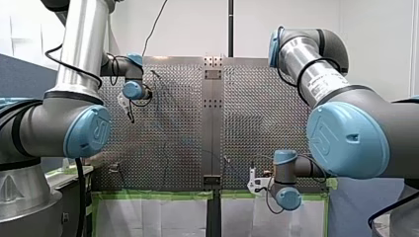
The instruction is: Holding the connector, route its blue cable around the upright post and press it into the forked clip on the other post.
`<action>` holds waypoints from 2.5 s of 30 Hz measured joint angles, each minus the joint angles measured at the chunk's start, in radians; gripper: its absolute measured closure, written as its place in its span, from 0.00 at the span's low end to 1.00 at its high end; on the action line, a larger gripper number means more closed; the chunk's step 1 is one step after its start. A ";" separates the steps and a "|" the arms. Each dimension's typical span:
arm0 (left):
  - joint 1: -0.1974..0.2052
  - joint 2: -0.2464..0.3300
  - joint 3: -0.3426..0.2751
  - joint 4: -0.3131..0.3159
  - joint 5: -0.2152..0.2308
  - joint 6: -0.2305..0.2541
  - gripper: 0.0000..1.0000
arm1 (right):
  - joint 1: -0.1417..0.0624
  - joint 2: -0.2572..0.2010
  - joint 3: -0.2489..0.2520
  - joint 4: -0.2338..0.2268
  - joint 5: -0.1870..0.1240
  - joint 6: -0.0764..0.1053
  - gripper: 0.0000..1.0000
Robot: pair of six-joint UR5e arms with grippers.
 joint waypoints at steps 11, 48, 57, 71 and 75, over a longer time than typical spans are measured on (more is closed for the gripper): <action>-0.003 0.001 -0.001 -0.054 -0.029 -0.038 0.00 | -0.084 0.000 -0.012 0.014 -0.090 0.000 1.00; 0.045 0.261 -0.106 -0.266 -0.185 0.081 0.00 | -0.082 0.002 -0.032 0.077 -0.224 -0.001 1.00; 0.043 0.336 -0.031 -0.341 -0.164 0.141 0.00 | -0.077 0.002 -0.033 0.079 -0.224 -0.002 1.00; 0.044 0.448 0.081 -0.454 -0.098 0.168 0.00 | -0.076 0.002 -0.035 0.077 -0.226 -0.002 1.00; 0.041 0.484 0.116 -0.489 -0.062 0.171 0.00 | -0.076 0.002 -0.036 0.078 -0.226 -0.002 1.00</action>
